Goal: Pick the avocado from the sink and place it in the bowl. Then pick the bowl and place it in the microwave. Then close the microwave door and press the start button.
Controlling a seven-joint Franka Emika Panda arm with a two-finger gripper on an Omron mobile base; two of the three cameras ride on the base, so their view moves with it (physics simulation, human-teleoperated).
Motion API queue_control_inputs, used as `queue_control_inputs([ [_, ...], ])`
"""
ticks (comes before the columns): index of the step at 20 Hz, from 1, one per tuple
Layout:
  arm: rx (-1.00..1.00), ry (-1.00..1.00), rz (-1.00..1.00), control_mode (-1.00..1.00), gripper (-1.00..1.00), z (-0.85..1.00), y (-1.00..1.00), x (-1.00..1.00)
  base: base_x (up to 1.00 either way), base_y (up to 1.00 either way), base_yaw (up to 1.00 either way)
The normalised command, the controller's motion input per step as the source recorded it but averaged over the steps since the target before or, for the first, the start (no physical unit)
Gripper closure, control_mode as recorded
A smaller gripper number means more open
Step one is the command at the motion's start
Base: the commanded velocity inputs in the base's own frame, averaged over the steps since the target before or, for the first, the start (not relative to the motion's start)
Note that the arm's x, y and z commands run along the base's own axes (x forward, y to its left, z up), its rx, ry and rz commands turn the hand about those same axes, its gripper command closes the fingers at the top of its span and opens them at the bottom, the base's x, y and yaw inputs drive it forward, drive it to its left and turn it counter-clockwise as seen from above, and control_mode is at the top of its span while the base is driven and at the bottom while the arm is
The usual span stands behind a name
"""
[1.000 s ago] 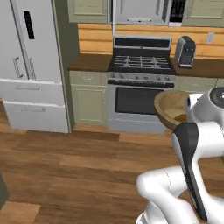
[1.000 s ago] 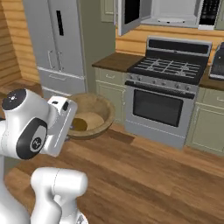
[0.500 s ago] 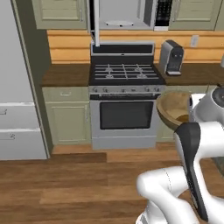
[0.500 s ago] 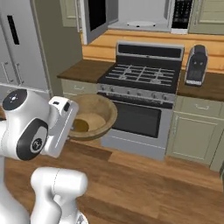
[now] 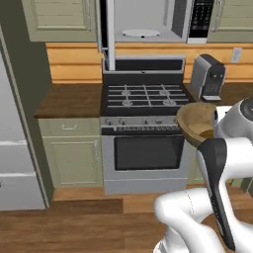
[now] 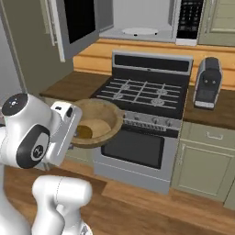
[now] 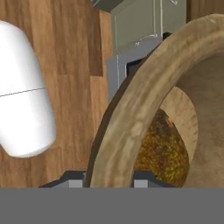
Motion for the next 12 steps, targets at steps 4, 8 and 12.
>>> queue_control_inputs([
  [4, 0.0, 0.0, 0.0, 1.0, 1.0, 0.0, 0.0, 0.0, 1.0, 0.0, 0.1],
  [8, 0.0, 0.0, 0.0, 1.0, 1.0, 0.0, 0.0, 0.0, 0.95, -0.06, 0.15],
  [12, 0.0, 0.0, 0.0, 1.0, 1.0, 0.0, 0.0, 0.0, 0.8, -0.34, 0.23],
])
